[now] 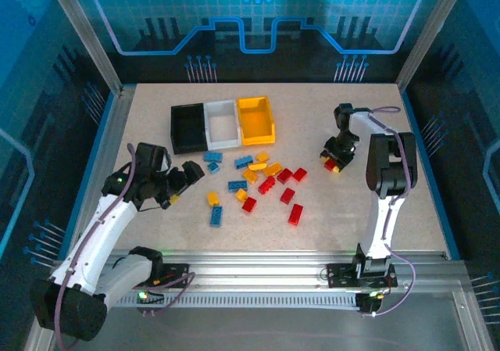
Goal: Sort the legos into containers by color
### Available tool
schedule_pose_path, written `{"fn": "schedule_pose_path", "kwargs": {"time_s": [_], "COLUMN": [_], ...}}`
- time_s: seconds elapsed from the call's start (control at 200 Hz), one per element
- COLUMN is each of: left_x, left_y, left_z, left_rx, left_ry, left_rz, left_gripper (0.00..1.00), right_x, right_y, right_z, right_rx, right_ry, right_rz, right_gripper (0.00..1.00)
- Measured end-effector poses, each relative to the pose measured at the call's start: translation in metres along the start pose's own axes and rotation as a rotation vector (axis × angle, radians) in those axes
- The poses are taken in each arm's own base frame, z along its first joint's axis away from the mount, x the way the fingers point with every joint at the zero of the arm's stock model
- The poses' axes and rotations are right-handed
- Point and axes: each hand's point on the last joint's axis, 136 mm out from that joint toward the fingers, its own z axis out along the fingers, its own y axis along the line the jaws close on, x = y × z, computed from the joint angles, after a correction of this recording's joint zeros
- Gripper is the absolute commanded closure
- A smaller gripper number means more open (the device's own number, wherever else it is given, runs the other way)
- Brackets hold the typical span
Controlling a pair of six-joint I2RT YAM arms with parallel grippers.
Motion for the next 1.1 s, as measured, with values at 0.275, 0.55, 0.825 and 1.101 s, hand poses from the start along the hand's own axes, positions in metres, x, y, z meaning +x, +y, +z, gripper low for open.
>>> {"fn": "schedule_pose_path", "kwargs": {"time_s": [0.275, 0.55, 0.825, 1.101], "left_x": [-0.002, -0.001, 0.001, -0.007], "left_y": [-0.004, -0.004, -0.001, -0.012], "left_z": [-0.002, 0.001, 0.004, 0.004], "left_rx": [0.02, 0.05, 0.043, 0.037], "left_ry": [-0.015, -0.023, -0.016, -0.001], "left_rz": [-0.024, -0.048, -0.057, -0.057], "left_gripper": [0.01, 0.01, 0.01, 0.01], "right_x": [0.001, 0.011, 0.069, 0.121], "right_y": [0.002, 0.038, 0.163, 0.279], "right_z": [-0.001, -0.041, -0.137, -0.151], "right_rx": [-0.012, -0.188, -0.533, -0.707], "right_ry": [0.007, -0.057, -0.12, -0.117], "right_rz": [-0.093, -0.245, -0.618, -0.855], "right_gripper": [0.64, 0.64, 0.63, 0.64]}}
